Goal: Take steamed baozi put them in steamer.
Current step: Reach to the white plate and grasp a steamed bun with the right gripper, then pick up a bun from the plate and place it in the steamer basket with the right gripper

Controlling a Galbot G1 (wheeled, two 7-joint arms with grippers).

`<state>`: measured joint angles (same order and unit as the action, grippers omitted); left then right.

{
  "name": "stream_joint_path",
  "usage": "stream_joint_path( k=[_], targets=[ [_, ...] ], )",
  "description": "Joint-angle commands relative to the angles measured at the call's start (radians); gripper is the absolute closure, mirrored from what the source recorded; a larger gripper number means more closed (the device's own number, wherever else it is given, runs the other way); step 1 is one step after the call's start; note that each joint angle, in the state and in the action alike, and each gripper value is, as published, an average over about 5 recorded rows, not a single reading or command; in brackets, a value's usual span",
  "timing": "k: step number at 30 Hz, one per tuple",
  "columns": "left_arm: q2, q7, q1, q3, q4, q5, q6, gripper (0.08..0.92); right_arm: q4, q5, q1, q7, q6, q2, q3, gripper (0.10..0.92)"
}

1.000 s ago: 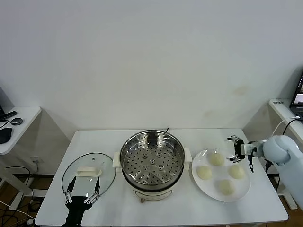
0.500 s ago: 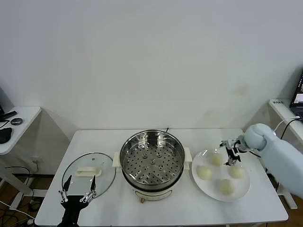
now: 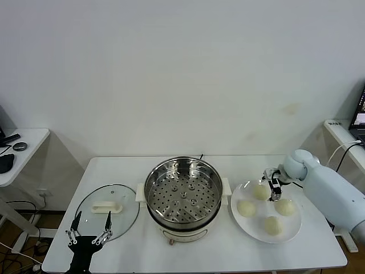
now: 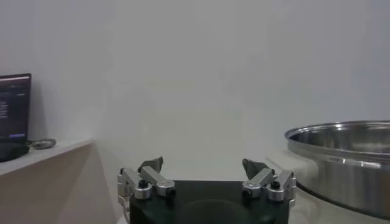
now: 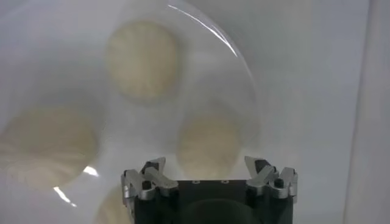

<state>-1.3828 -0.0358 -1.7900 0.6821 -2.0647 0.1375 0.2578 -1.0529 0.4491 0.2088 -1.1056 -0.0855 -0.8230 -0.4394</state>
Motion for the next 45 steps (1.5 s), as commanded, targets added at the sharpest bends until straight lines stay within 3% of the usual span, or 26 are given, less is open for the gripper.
stream_joint_path(
  k=[1,10,17,24,33,40,45],
  targets=[
    [0.0,0.0,0.0,0.002,-0.001,-0.001,0.001,0.177,0.05,0.01,-0.014,0.006,-0.005,-0.027,-0.018,0.227],
    [0.001,0.0,0.002,0.008,-0.003,0.0,0.003,0.177,0.062,0.011,-0.022,0.005,-0.02,-0.047,-0.03,0.407],
    [0.002,0.001,0.002,0.006,-0.004,0.0,0.004,0.177,0.038,-0.004,-0.023,-0.002,-0.031,-0.041,-0.048,0.489],
    [0.003,0.003,0.0,0.002,-0.009,-0.001,0.004,0.177,-0.056,-0.073,-0.071,-0.016,-0.043,0.014,-0.093,0.499],
    [0.011,0.007,0.016,0.007,-0.016,0.02,0.001,0.177,-0.243,-0.331,-0.449,-0.112,-0.009,0.14,-0.316,0.499],
    [0.018,0.008,0.031,0.009,-0.014,0.03,0.0,0.177,-0.279,-0.588,-0.791,-0.166,0.099,0.031,-0.514,0.499],
    [0.021,0.009,0.028,0.017,-0.018,0.032,0.0,0.177,-0.299,-0.642,-0.904,-0.159,0.213,-0.098,-0.625,0.494]
  ],
)
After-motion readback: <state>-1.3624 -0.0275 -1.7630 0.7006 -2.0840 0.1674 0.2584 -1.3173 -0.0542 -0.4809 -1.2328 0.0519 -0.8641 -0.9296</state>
